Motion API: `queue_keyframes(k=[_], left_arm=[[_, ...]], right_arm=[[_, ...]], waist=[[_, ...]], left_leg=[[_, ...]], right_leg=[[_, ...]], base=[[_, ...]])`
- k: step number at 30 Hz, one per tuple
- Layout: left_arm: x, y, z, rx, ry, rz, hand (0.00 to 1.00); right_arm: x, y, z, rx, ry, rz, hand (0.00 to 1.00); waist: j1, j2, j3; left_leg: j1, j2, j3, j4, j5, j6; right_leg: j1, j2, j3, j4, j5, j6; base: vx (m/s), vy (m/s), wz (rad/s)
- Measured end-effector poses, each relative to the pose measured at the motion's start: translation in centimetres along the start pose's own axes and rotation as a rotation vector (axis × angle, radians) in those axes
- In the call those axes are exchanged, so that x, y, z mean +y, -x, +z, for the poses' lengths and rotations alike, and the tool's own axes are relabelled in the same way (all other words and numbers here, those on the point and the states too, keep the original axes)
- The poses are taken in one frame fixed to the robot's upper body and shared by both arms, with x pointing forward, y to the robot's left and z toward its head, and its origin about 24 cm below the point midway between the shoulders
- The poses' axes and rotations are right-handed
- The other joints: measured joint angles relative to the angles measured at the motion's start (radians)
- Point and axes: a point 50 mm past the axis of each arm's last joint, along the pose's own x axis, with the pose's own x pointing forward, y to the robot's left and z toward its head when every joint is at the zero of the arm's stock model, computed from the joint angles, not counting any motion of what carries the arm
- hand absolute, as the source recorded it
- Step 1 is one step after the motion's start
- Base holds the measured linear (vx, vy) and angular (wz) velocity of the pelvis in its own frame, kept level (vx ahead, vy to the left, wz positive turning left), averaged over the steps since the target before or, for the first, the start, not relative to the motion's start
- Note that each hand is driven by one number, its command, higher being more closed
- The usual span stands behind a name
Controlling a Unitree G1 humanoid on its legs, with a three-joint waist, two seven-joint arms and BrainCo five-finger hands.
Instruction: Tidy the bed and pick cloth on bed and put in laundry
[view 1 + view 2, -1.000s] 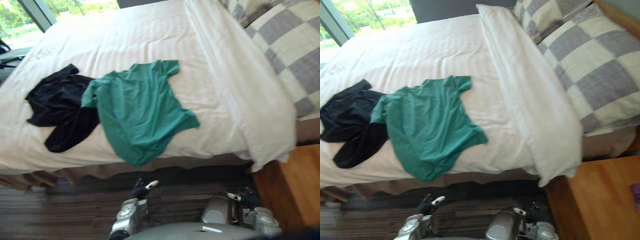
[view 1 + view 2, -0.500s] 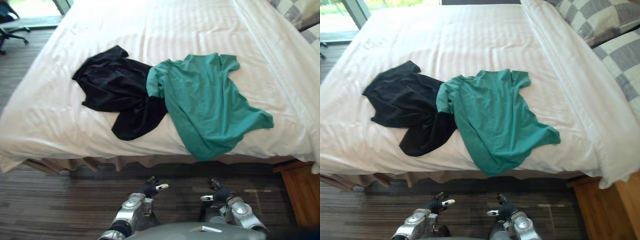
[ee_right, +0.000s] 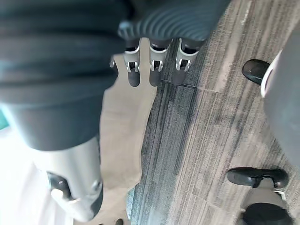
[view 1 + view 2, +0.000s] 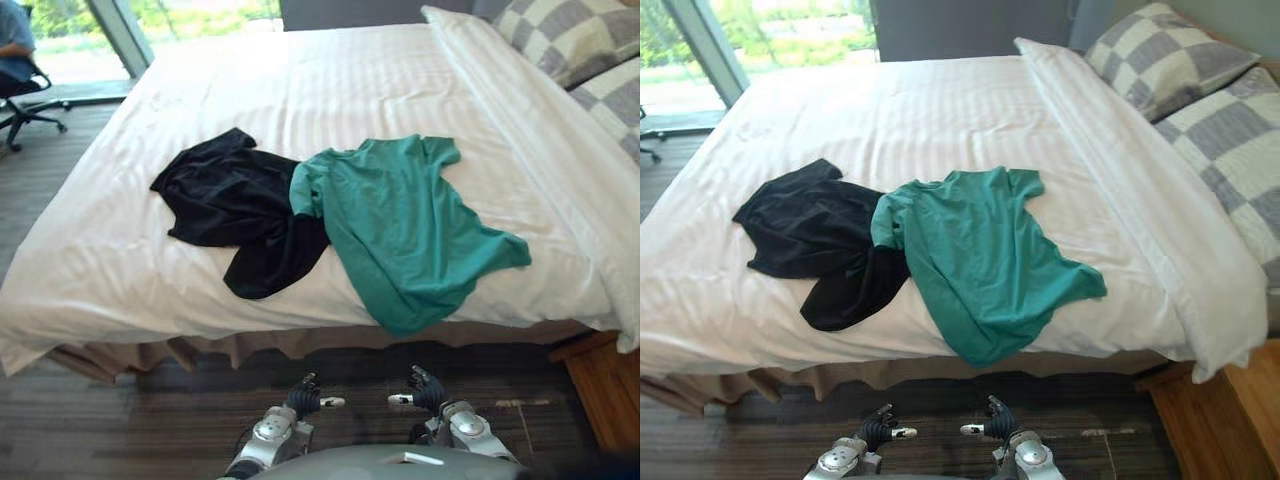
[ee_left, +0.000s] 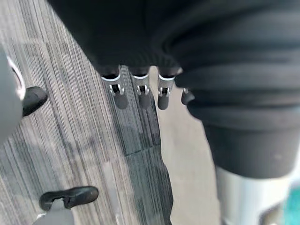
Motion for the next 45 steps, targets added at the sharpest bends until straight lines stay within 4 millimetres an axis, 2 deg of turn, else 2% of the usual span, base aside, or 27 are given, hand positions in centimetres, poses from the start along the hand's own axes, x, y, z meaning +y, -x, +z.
queue_keyframes(k=[2, 3, 5, 6, 7, 8, 9, 10, 11, 12, 13, 15, 16, 17, 18, 19, 22, 24, 25, 27, 28, 31, 35, 39, 41, 43, 45], left_arm=[[-0.1, 0.0, 0.2, -0.011, 0.002, -0.002, 0.00], [0.0, 0.0, 0.2, -0.014, 0.008, 0.000, 0.00], [-0.3, -0.1, 0.7, -0.035, 0.038, -0.008, 0.00], [-0.3, -0.1, 0.7, -0.039, 0.057, -0.016, 0.00], [-0.5, -0.2, 0.7, -0.041, 0.086, -0.028, 0.00], [-0.6, -0.2, 0.7, -0.041, 0.090, -0.032, 0.00], [-0.7, -0.2, 0.7, -0.040, 0.110, -0.051, 0.00], [-1.0, 0.0, 0.2, -0.029, 0.137, -0.071, 0.00], [-1.0, 0.0, 0.2, -0.031, 0.137, -0.081, 0.00], [-1.9, -0.1, 0.3, -0.033, 0.144, -0.115, 0.00], [-2.4, -0.1, 0.3, -0.031, 0.137, -0.137, 0.00], [-2.1, -0.1, 0.3, -0.032, 0.131, -0.144, 0.00], [-1.2, 0.1, 0.1, -0.023, 0.110, -0.129, 0.00], [-1.2, 0.1, 0.1, -0.021, 0.103, -0.131, 0.00], [-1.0, 0.1, 0.0, -0.016, 0.088, -0.129, 0.00], [-0.8, 0.2, -0.3, -0.007, 0.076, -0.123, 0.00], [-0.3, 0.3, -0.4, 0.002, 0.047, -0.120, 0.00], [-0.3, 0.2, -0.3, 0.000, 0.054, -0.120, 0.00], [-0.5, 0.0, 0.1, -0.002, 0.052, -0.124, 0.00], [-0.7, -0.2, 0.6, -0.009, 0.039, -0.129, 0.00], [-1.3, -0.4, 1.0, -0.014, 0.016, -0.144, 0.00], [-1.8, 0.0, -0.7, 0.040, -0.004, -0.152, 0.00], [-0.9, 0.1, -0.8, 0.025, 0.018, -0.095, 0.00], [0.2, 0.4, -1.3, 0.025, 0.079, -0.027, 0.00], [0.8, 0.5, -1.5, 0.030, 0.086, 0.007, 0.00], [1.1, 0.5, -1.3, 0.011, 0.144, 0.031, 0.00], [1.3, 0.5, -0.7, -0.018, 0.171, 0.037, 0.00]], right_arm=[[-0.9, 0.2, -0.2, 0.014, -0.027, -0.026, 0.00], [-1.9, 0.4, -0.5, 0.022, -0.047, -0.051, 0.00], [-2.9, 0.7, -0.6, 0.020, -0.078, -0.081, 0.00], [-3.9, 1.1, -0.8, 0.022, -0.069, -0.090, 0.00], [-4.6, 1.5, -1.6, 0.045, -0.053, -0.101, 0.00], [-4.8, 1.8, -2.0, 0.056, -0.053, -0.106, 0.00], [-5.2, 2.2, -2.5, 0.056, -0.048, -0.121, 0.00], [-5.6, 2.3, -2.2, 0.035, -0.032, -0.134, 0.00], [-5.8, 2.4, -2.1, 0.025, -0.036, -0.142, 0.00], [-6.5, 2.6, -2.3, 0.027, -0.041, -0.164, 0.00], [-6.2, 2.7, -2.8, 0.040, -0.045, -0.161, 0.00], [-5.3, 2.5, -3.2, 0.048, -0.050, -0.147, 0.00], [-3.5, 2.2, -3.4, 0.046, -0.072, -0.115, 0.00], [-3.5, 2.2, -3.5, 0.055, -0.057, -0.108, 0.00], [-3.8, 2.2, -3.5, 0.061, -0.028, -0.097, 0.00], [-3.9, 2.2, -3.3, 0.060, 0.029, -0.073, 0.00], [-3.8, 1.9, -2.5, 0.044, 0.139, -0.046, 0.00], [-3.8, 1.8, -2.3, 0.034, 0.147, -0.044, 0.00], [-4.0, 1.9, -2.3, 0.029, 0.140, -0.054, 0.00], [-4.4, 2.1, -2.3, 0.016, 0.099, -0.078, 0.00], [-5.0, 2.5, -3.0, 0.025, 0.062, -0.103, 0.00], [-5.4, 2.6, -3.2, 0.018, 0.021, -0.125, 0.00], [-4.9, 2.2, -2.4, -0.010, 0.040, -0.092, 0.00], [-4.2, 1.8, -1.9, -0.018, 0.051, -0.044, 0.00], [-4.0, 1.6, -1.5, -0.027, 0.057, -0.019, 0.00], [-3.7, 1.3, -0.8, -0.034, 0.062, 0.015, 0.00], [-3.1, 1.1, -0.3, -0.043, 0.050, 0.041, 0.00]], waist=[[-0.001, -0.001, 0.005], [-0.018, 0.000, 0.013], [-0.034, -0.015, 0.020], [-0.052, -0.032, 0.028], [-0.060, -0.040, 0.031], [-0.062, -0.039, 0.031], [-0.073, -0.029, 0.026], [-0.085, 0.000, 0.018], [-0.091, 0.004, 0.017], [-0.100, 0.041, 0.018], [-0.099, 0.050, 0.005], [-0.087, 0.012, 0.004], [-0.070, -0.029, 0.004], [-0.059, -0.028, 0.000], [-0.050, -0.016, -0.003], [-0.047, -0.001, -0.011], [-0.046, 0.004, -0.015], [-0.049, 0.003, -0.015], [-0.061, 0.010, -0.013], [-0.081, 0.026, -0.011], [-0.068, 0.042, -0.013], [-0.049, 0.059, -0.022], [-0.027, 0.050, -0.021], [-0.021, 0.033, -0.022], [-0.020, 0.031, -0.015], [-0.018, 0.032, 0.000], [-0.013, 0.029, 0.018]], left_leg=[[0.000, 0.009, 0.003, 0.022, 0.000, 0.000], [-0.024, 0.009, 0.003, 0.053, 0.007, 0.000], [-0.070, -0.006, 0.016, 0.120, 0.008, 0.019], [-0.083, 0.002, 0.063, 0.172, -0.024, 0.054], [-0.079, 0.017, 0.083, 0.184, -0.032, 0.048], [-0.077, 0.024, 0.082, 0.178, -0.029, 0.044], [-0.077, 0.035, 0.075, 0.135, 0.003, 0.039], [-0.080, 0.050, 0.052, 0.095, 0.042, 0.039], [-0.077, 0.048, 0.032, 0.081, 0.052, 0.031], [-0.058, 0.047, -0.012, 0.034, 0.009, 0.013], [-0.026, 0.029, -0.025, -0.019, -0.071, -0.047], [-0.021, -0.020, -0.029, -0.019, -0.084, -0.033], [-0.009, -0.054, -0.032, -0.011, -0.105, -0.015], [-0.004, -0.054, -0.029, -0.012, -0.114, -0.016], [0.007, -0.043, -0.018, -0.018, -0.120, -0.011], [0.011, -0.028, -0.003, -0.027, -0.112, 0.005], [0.004, -0.020, -0.002, -0.069, -0.085, 0.004], [-0.012, -0.026, -0.015, -0.084, -0.074, 0.006], [-0.028, -0.019, -0.061, -0.099, -0.057, 0.009], [-0.048, -0.006, -0.144, -0.113, -0.031, 0.010], [-0.040, 0.010, -0.163, -0.130, -0.020, 0.000], [-0.008, 0.039, -0.156, -0.161, -0.002, -0.010], [0.035, 0.045, -0.065, -0.173, -0.005, -0.019], [0.051, 0.043, 0.000, -0.171, -0.018, -0.037], [0.049, 0.047, 0.023, -0.158, -0.022, -0.042], [0.016, 0.075, 0.028, -0.038, -0.063, -0.050], [-0.034, 0.080, 0.028, 0.086, -0.055, -0.038]], right_leg=[[-0.018, -0.008, 0.014, 0.027, -0.031, -0.002], [-0.052, -0.028, 0.022, 0.071, -0.049, -0.001], [-0.108, -0.081, 0.054, 0.132, -0.068, -0.004], [-0.135, -0.133, 0.074, 0.158, -0.073, 0.001], [-0.143, -0.174, 0.077, 0.153, -0.075, 0.004], [-0.144, -0.183, 0.077, 0.145, -0.075, 0.004], [-0.140, -0.198, 0.064, 0.109, -0.071, 0.019], [-0.151, -0.198, 0.045, 0.114, -0.059, 0.052], [-0.160, -0.206, 0.045, 0.121, -0.039, 0.083], [-0.152, -0.197, 0.038, 0.119, 0.020, 0.127], [-0.127, -0.207, 0.033, 0.098, 0.043, 0.161], [-0.083, -0.233, 0.041, 0.061, 0.043, 0.171], [-0.062, -0.253, 0.034, 0.071, 0.095, 0.150], [-0.065, -0.252, 0.021, 0.076, 0.123, 0.128], [-0.068, -0.240, -0.020, 0.082, 0.153, 0.064], [-0.087, -0.219, -0.080, 0.123, 0.135, -0.030], [-0.102, -0.109, -0.095, 0.124, 0.066, 0.012], [-0.102, -0.087, -0.070, 0.098, 0.023, 0.015], [-0.102, -0.033, 0.046, 0.083, -0.043, 0.031], [-0.083, 0.021, 0.154, 0.075, -0.075, 0.019], [-0.075, 0.036, 0.135, 0.079, -0.072, 0.024], [-0.049, 0.068, 0.128, 0.079, -0.078, 0.014], [-0.050, 0.081, 0.162, 0.060, -0.064, 0.008], [-0.023, 0.090, 0.207, -0.062, 0.024, 0.011], [-0.031, 0.092, 0.214, -0.067, 0.031, 0.010], [-0.033, 0.089, 0.223, -0.071, 0.008, 0.009], [-0.035, 0.060, 0.221, -0.072, 0.008, 0.008]], base=[[-0.18, -0.015, -0.14], [-0.21, 0.027, -0.16], [-0.18, 0.054, -0.24], [-0.15, 0.098, -0.41], [-0.13, 0.122, -0.41], [-0.11, 0.175, -0.33], [-0.03, 0.229, -0.16], [-0.02, 0.270, -0.10], [-0.04, 0.386, 0.03], [-0.08, 0.483, 0.20], [-0.06, 0.476, 0.21], [0.04, 0.314, 0.30], [0.05, 0.215, 0.21], [0.04, 0.152, 0.00], [0.04, 0.132, -0.17], [0.10, 0.148, -0.18], [0.18, 0.100, -0.15], [0.13, -0.011, 0.15], [0.07, -0.100, 0.57], [0.10, -0.168, 1.09], [0.10, -0.157, 0.84], [0.09, -0.106, 0.17], [0.01, -0.023, -0.56], [-0.07, -0.007, -0.47], [-0.11, -0.054, -0.34], [-0.13, -0.051, -0.27], [-0.10, -0.045, -0.25]])
